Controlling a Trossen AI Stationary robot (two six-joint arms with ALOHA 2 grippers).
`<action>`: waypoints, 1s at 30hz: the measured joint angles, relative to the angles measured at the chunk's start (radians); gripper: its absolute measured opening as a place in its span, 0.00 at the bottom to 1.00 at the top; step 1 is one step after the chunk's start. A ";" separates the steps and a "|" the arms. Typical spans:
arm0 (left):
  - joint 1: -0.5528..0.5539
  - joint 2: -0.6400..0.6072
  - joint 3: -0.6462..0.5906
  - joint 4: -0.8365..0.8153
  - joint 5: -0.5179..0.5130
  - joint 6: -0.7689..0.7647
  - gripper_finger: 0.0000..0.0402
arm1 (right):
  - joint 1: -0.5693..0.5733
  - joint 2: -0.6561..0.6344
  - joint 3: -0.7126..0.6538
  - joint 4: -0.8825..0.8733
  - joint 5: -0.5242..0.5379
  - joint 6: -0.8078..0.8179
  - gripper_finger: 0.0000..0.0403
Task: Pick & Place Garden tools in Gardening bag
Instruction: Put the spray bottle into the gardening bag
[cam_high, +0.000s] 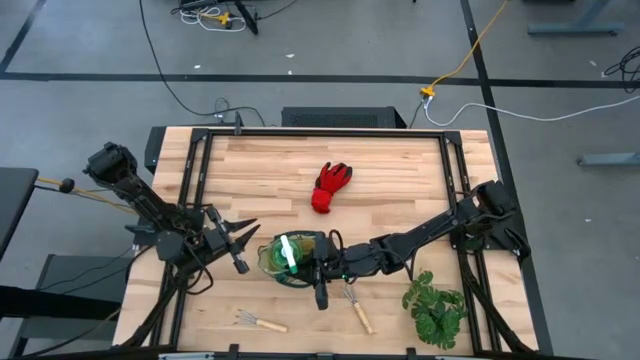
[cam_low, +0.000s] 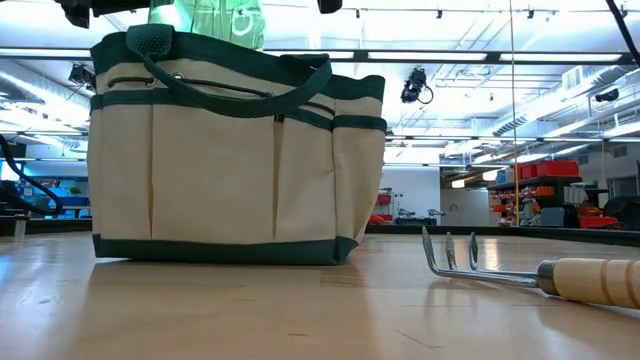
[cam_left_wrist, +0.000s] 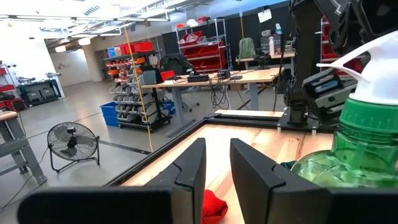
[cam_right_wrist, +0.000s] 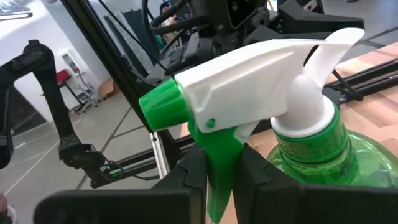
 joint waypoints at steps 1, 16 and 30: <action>0.000 0.000 0.000 0.000 0.000 0.000 0.20 | 0.000 0.002 0.000 -0.001 0.000 0.000 0.09; 0.000 0.000 0.000 -0.001 0.001 -0.007 0.20 | -0.011 0.080 -0.001 0.075 -0.019 0.051 0.09; 0.000 0.000 0.000 -0.001 0.000 -0.007 0.20 | -0.009 0.079 -0.001 0.155 -0.106 0.050 0.09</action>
